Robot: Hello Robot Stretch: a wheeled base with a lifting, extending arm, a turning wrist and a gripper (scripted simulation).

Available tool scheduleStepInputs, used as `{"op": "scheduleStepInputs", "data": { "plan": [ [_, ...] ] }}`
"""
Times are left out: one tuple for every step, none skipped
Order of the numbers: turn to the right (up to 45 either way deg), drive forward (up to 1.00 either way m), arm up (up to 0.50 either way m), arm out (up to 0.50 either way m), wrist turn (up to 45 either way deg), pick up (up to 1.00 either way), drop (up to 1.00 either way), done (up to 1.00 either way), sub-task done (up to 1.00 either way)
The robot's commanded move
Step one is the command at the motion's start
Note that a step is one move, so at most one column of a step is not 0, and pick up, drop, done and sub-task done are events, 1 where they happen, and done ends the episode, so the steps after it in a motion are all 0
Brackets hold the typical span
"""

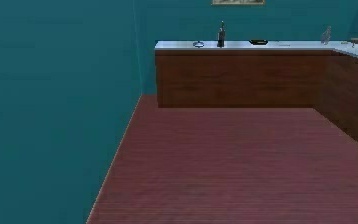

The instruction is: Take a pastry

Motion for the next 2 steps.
{"op": "scheduleStepInputs", "data": {
  "plan": [
    [0.0, 0.0, 0.0, 0.0, 6.0, 0.0, 0.0, 0.0, 0.0],
    [0.0, 0.0, -0.3, 0.0, 0.0, 0.0, 0.0, 0.0, 0.0]
  ]
}}
